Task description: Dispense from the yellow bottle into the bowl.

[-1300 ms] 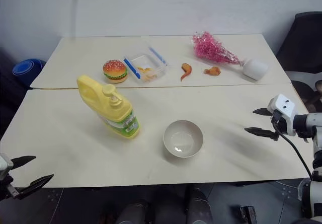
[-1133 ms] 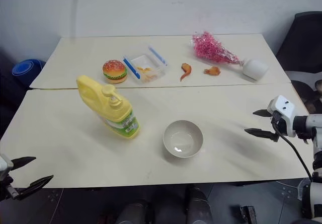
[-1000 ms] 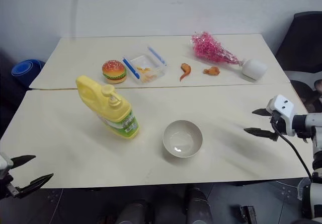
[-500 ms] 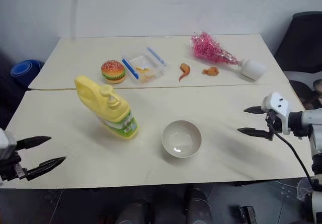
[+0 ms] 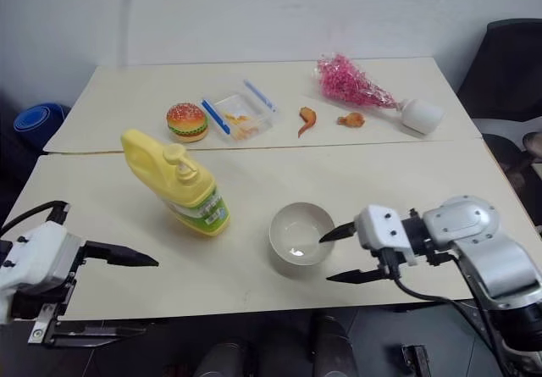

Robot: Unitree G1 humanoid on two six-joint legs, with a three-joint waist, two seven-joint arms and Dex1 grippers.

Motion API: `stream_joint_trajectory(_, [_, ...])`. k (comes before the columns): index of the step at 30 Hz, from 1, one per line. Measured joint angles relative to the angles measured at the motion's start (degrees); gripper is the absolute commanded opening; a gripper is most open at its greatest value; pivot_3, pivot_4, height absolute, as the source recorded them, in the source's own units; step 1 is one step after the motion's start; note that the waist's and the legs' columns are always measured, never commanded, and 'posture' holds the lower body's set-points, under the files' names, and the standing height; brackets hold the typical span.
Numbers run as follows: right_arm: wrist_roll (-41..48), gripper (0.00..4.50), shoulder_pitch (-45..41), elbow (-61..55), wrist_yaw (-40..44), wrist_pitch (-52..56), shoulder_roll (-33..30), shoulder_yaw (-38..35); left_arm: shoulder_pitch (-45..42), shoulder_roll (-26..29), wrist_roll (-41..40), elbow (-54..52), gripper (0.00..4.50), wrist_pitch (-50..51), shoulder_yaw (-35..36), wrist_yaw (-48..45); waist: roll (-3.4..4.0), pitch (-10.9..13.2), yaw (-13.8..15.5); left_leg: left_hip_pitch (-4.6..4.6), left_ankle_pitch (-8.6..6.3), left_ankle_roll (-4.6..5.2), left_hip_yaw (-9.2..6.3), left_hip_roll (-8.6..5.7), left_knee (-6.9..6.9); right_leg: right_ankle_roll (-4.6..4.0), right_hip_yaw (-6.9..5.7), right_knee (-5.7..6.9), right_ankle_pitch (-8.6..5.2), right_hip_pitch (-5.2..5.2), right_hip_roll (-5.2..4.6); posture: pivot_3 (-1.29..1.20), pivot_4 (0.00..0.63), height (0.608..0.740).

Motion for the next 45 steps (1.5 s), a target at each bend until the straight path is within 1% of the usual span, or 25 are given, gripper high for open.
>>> stream_joint_trajectory(4, [-4.7,2.44,-2.4,1.3,-1.4,-3.0,1.8,4.6,-1.9,0.1,2.0,0.5,4.50,-1.0,-2.6,0.0,-0.01,0.0,0.0,-0.01,0.00,0.00,0.12,0.00,-0.02,0.00,0.11,0.10,0.02,-0.09,0.05,0.00,0.150,0.740])
stream_joint_trajectory(7, [-9.5,2.44,-3.1,4.6,-2.2,-7.2,3.1,8.0,-2.6,0.0,4.4,0.3,4.50,-2.3,-5.8,0.6,-0.02,0.0,0.0,-0.03,-0.02,0.00,0.16,0.00,-0.05,0.01,0.12,0.04,0.02,-0.12,0.06,0.00,0.150,0.740])
stream_joint_trajectory(9, [-11.4,2.44,-3.2,6.5,-2.5,-8.9,4.1,9.5,-3.4,-0.2,4.5,0.1,4.50,-2.4,-7.0,1.3,-0.03,0.0,0.0,-0.04,-0.02,0.00,0.17,0.00,-0.05,0.01,0.12,0.03,0.02,-0.15,0.06,0.00,0.150,0.740])
stream_joint_trajectory(18, [-18.1,2.44,-5.3,14.3,-4.6,-15.3,7.9,13.8,-5.2,-0.5,4.8,-0.1,4.50,-2.3,-8.3,3.2,-0.05,0.0,-0.1,-0.03,-0.02,0.00,0.25,0.01,-0.04,0.02,0.21,0.10,0.03,-0.19,0.08,0.00,0.150,0.740])
stream_joint_trajectory(21, [-19.0,1.84,-5.5,16.4,-4.6,-16.2,8.6,14.3,-6.0,-0.5,4.8,-0.1,4.50,-2.1,-8.3,3.4,-0.06,0.0,0.0,-0.03,-0.02,0.01,0.27,0.00,-0.03,0.03,0.22,0.09,0.03,-0.19,0.07,0.00,0.150,0.740])
stream_joint_trajectory(26, [-19.1,0.04,-6.2,18.0,-4.8,-17.3,9.3,14.3,-6.5,-0.5,4.8,-0.1,4.50,-2.1,-8.3,3.6,-0.06,0.0,-0.1,-0.03,-0.02,0.01,0.27,0.01,-0.04,0.03,0.22,0.10,0.03,-0.20,0.08,0.00,0.150,0.740])
stream_joint_trajectory(31, [-19.3,0.04,-6.1,18.0,-5.7,-19.4,9.4,14.1,-8.8,-0.5,4.3,0.3,4.50,-1.7,-9.5,4.8,-0.12,-0.1,-0.1,0.00,-0.02,0.00,0.29,0.01,-0.02,0.03,0.27,0.14,0.04,-0.19,0.08,0.00,0.150,0.740])
stream_joint_trajectory(34, [-18.8,0.04,-5.9,17.6,-5.8,-18.8,9.3,13.8,-10.5,-1.1,2.8,0.5,4.50,-0.6,-10.2,6.2,-0.12,-0.1,0.0,-0.02,-0.02,0.00,0.30,0.01,-0.02,0.04,0.29,0.15,0.04,-0.21,0.08,0.00,0.150,0.740])
stream_joint_trajectory(36, [-17.5,0.04,-6.1,16.6,-4.9,-17.6,9.1,13.4,-13.2,-1.1,-0.5,0.8,4.50,1.1,-10.0,7.6,-0.12,-0.1,0.0,-0.01,-0.02,0.00,0.30,0.01,-0.01,0.04,0.29,0.16,0.05,-0.21,0.08,0.00,0.150,0.740])
stream_joint_trajectory(38, [-15.5,0.04,-7.4,15.4,-3.0,-15.8,8.5,13.0,-17.5,-0.9,-6.8,2.9,4.50,4.2,-9.3,9.8,-0.14,-0.1,0.0,-0.02,-0.02,0.00,0.28,0.01,0.04,0.03,0.30,0.19,0.07,-0.25,0.08,0.00,0.150,0.740])
stream_joint_trajectory(40, [-12.5,0.04,-11.3,13.8,-0.8,-12.0,8.0,12.7,-23.4,1.1,-13.9,6.8,4.50,7.3,-7.5,11.9,-0.20,0.0,0.0,0.00,-0.01,0.00,0.29,0.01,0.19,0.01,0.35,0.34,0.10,-0.36,0.07,0.00,0.150,0.740])
stream_joint_trajectory(43, [-8.6,0.00,-19.2,10.7,1.1,-4.7,8.0,11.6,-32.2,5.5,-20.2,14.2,3.89,10.0,-5.8,13.9,-0.23,0.0,-0.3,0.00,-0.01,-0.01,0.31,-0.03,0.11,-0.02,0.56,0.50,0.11,-0.48,0.11,0.00,0.150,0.740])
stream_joint_trajectory(45, [-7.3,0.00,-24.1,9.6,1.6,0.1,8.3,11.5,-36.9,8.4,-20.9,19.8,3.30,10.5,-6.1,13.5,-0.25,0.0,-0.3,0.02,0.00,-0.03,0.33,-0.06,0.05,-0.06,0.56,0.53,0.08,-0.57,0.18,0.00,0.150,0.740])
